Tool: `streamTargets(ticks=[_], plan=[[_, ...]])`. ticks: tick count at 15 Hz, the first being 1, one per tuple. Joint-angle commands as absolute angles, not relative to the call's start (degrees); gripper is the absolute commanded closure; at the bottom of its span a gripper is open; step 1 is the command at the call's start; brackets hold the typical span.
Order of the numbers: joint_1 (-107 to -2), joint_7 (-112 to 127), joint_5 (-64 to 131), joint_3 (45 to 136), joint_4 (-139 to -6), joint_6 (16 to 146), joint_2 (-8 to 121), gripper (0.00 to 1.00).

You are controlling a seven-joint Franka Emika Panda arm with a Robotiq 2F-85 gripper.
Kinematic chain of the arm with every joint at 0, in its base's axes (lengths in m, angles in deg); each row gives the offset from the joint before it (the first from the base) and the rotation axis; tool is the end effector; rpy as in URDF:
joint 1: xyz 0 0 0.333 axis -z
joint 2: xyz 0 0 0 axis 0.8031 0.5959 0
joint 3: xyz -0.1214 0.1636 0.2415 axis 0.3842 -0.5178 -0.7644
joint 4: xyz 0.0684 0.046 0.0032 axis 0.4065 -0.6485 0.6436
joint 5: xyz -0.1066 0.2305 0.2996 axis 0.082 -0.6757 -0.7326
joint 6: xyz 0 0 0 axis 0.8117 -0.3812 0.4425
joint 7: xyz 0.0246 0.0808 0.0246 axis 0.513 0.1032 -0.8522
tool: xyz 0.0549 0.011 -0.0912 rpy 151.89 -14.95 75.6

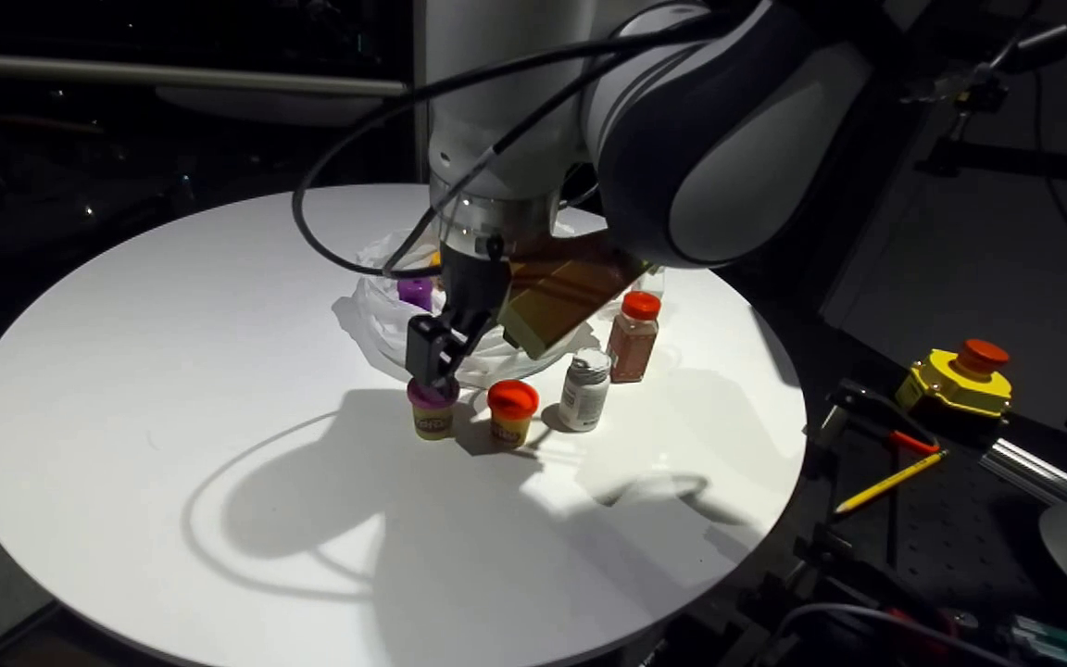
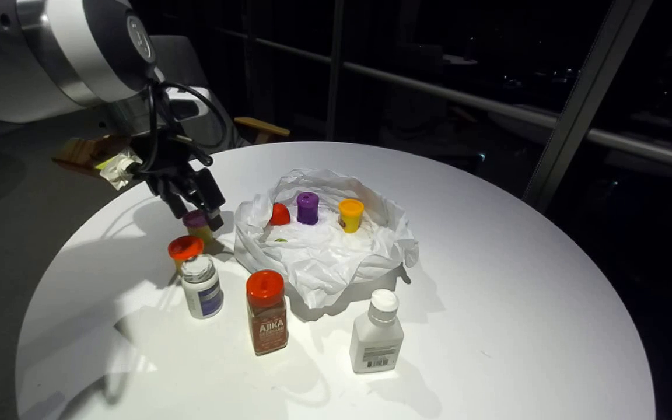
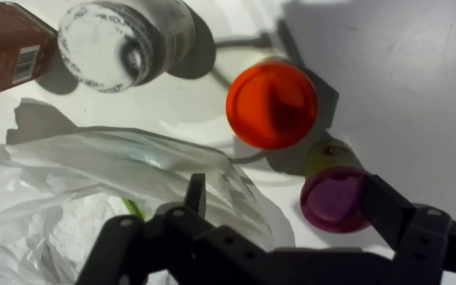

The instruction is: Remove the objects in the plastic and put them on the table

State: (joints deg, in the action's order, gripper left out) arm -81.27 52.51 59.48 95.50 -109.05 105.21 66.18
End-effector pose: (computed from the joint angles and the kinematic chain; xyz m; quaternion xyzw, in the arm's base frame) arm 0.5065 0.1923 0.1667 0.9905 -0.0262 0.0973 0.0938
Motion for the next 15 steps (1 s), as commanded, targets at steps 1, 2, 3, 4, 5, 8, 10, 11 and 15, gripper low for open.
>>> streamTargets(ticks=[1,2,3,4,5,8,10,11,15], plan=[[-81.7,56.1,60.6,98.4,-109.3,105.7,62.1,0.00],[-81.3,56.6,60.6,98.8,-108.5,105.1,62.0,0.01],[-80.9,57.6,60.2,99.2,-107.6,104.5,62.0,0.00],[-80.3,58.3,59.8,99.5,-106.7,104.0,62.1,0.00],[-79.5,58.6,59.1,99.3,-105.5,103.4,62.7,0.00],[-77.3,60.4,58.0,99.1,-101.5,102.1,65.6,0.00],[-76.9,61.9,59.1,100.0,-98.8,101.7,67.9,0.00],[-76.4,62.0,59.2,100.1,-97.3,101.9,69.4,0.00],[-75.0,59.0,58.2,99.4,-92.8,104.0,74.5,0.00]])
